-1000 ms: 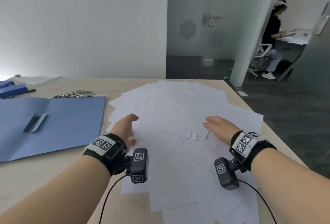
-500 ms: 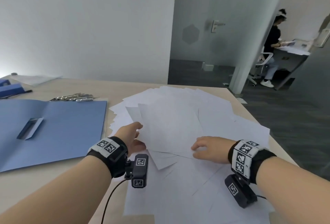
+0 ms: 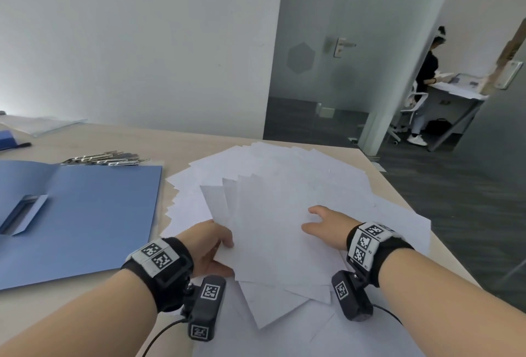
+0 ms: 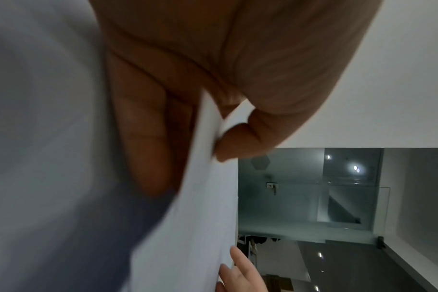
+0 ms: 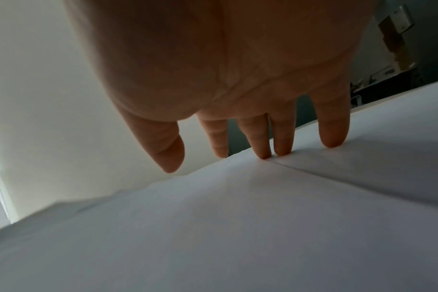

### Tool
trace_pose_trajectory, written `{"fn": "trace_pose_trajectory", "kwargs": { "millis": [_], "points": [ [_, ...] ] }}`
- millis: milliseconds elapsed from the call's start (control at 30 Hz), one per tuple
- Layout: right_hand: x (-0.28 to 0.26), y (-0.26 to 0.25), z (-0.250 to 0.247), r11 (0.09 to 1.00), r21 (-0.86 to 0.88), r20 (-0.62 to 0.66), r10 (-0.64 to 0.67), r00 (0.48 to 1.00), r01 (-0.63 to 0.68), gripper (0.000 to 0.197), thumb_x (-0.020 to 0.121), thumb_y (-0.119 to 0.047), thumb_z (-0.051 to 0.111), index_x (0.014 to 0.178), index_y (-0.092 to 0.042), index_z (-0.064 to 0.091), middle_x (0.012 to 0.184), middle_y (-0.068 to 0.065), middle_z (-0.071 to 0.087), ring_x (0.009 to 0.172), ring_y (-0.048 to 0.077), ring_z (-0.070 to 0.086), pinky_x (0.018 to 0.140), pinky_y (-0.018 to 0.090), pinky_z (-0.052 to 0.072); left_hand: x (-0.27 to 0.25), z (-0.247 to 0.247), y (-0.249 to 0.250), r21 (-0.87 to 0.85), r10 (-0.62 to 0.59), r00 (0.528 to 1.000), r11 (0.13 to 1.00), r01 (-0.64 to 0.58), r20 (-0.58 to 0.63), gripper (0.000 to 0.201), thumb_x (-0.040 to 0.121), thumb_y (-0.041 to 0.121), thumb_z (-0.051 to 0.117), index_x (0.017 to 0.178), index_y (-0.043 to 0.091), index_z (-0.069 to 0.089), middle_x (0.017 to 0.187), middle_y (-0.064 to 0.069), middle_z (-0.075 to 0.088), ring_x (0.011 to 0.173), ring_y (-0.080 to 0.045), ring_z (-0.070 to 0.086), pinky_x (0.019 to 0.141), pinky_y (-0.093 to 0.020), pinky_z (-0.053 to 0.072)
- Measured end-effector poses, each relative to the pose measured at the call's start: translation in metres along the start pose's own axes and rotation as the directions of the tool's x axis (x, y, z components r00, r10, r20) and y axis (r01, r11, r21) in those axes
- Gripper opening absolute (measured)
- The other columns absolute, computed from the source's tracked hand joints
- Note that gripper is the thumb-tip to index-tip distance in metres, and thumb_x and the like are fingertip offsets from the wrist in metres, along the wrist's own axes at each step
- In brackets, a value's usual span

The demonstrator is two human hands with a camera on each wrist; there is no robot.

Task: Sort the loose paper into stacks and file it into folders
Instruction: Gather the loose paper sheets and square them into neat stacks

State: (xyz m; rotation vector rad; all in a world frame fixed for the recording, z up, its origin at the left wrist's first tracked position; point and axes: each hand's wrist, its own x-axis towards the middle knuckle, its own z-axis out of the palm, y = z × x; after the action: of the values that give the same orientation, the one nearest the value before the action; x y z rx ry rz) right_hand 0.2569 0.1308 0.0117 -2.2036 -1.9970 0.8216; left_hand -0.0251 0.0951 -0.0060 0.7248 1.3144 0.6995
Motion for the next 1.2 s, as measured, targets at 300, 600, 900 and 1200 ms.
{"fn": "trace_pose_trajectory", "kwargs": {
  "millis": [300,600,900,1200],
  "points": [
    [-0.007,-0.029,0.006,0.959,0.221,0.157,-0.214,0.964,0.177,0.066,0.097,-0.049,0.057,0.155,-0.035,0.029,0.162,0.004,0.033,0.149,0.014,0.031,0.112,0.026,0.027,0.0,-0.011,0.012,0.198,0.062,0.988,0.98,-0.032,-0.144,0.038,0.089,0.022,0.073,0.115,-0.002,0.061,0.113,-0.016,0.07,0.105,-0.037,0.066,0.101,-0.044,0.05],
    [-0.02,-0.014,0.009,0.645,0.746,-0.173,-0.054,0.983,0.167,0.087,0.087,-0.04,0.076,0.157,-0.024,0.026,0.147,-0.002,0.05,0.133,0.018,0.051,0.105,0.031,0.039,-0.031,-0.015,0.015,0.288,0.449,0.893,0.859,-0.424,-0.023,0.021,0.08,0.029,0.071,0.1,0.023,0.073,0.091,0.0,0.079,0.086,-0.024,0.077,0.09,-0.049,0.059],
    [-0.056,-0.041,-0.006,0.319,0.796,-0.515,-0.088,0.853,0.514,0.016,0.095,-0.01,0.066,0.11,-0.011,0.072,0.11,0.002,0.077,0.107,0.02,0.072,0.093,0.033,0.053,-0.058,-0.005,0.045,0.264,0.734,0.675,0.668,-0.695,-0.081,0.031,0.087,0.013,0.074,0.11,0.032,0.065,0.103,0.012,0.076,0.093,-0.008,0.073,0.088,-0.036,0.058],
    [-0.087,-0.038,0.008,0.321,0.79,-0.507,-0.136,0.851,0.522,0.02,0.093,-0.019,0.07,0.113,-0.017,0.071,0.108,-0.002,0.078,0.101,0.016,0.074,0.086,0.031,0.056,-0.06,0.004,0.022,0.16,0.69,0.722,0.72,-0.675,-0.058,0.04,0.077,0.03,0.063,0.117,0.035,0.063,0.112,0.01,0.075,0.106,-0.016,0.07,0.1,-0.049,0.053]
  ]
}}
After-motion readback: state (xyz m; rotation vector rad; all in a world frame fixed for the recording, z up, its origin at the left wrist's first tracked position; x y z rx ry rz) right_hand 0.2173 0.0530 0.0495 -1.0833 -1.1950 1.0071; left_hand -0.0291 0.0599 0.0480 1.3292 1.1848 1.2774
